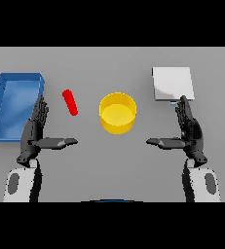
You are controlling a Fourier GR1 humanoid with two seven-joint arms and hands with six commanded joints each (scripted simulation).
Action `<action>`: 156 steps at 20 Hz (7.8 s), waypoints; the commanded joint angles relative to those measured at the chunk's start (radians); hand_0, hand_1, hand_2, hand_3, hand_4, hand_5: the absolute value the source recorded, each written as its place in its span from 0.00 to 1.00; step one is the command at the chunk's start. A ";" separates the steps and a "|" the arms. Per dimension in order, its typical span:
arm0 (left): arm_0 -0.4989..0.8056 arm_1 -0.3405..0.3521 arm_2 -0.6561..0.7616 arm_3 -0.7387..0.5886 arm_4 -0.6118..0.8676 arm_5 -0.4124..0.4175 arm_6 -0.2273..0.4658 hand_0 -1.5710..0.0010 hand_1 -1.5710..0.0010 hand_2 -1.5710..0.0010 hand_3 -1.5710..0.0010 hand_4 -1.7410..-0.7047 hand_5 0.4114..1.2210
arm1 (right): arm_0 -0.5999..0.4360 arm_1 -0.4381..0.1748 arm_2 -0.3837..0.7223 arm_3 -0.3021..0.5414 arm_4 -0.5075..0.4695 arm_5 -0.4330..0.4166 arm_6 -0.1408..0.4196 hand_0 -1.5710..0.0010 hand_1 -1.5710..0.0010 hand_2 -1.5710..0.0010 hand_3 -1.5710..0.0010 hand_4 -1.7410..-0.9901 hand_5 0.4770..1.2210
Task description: Pick up the red beaker and tilt it to pour out 1 green nut into yellow bowl. Pick up the yellow bowl and place it on the metallic measuring scale.
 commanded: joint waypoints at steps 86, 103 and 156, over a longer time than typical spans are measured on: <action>-0.983 0.288 -0.678 0.678 -0.952 -0.227 -0.016 0.00 0.00 0.00 0.00 0.12 0.99 | 0.121 -0.024 0.169 -0.145 0.297 -0.069 -0.129 1.00 1.00 1.00 1.00 0.91 0.27; -1.161 0.232 -0.965 0.824 -1.286 -0.250 -0.049 0.00 0.00 0.00 0.00 0.00 1.00 | 0.105 -0.019 0.168 -0.125 0.291 -0.063 -0.126 1.00 1.00 1.00 1.00 0.91 0.29; -0.666 0.520 0.072 0.614 -0.381 0.129 0.464 0.00 0.00 0.00 0.07 0.00 1.00 | 0.071 -0.025 0.181 -0.084 0.345 -0.097 -0.136 1.00 1.00 1.00 1.00 0.97 0.23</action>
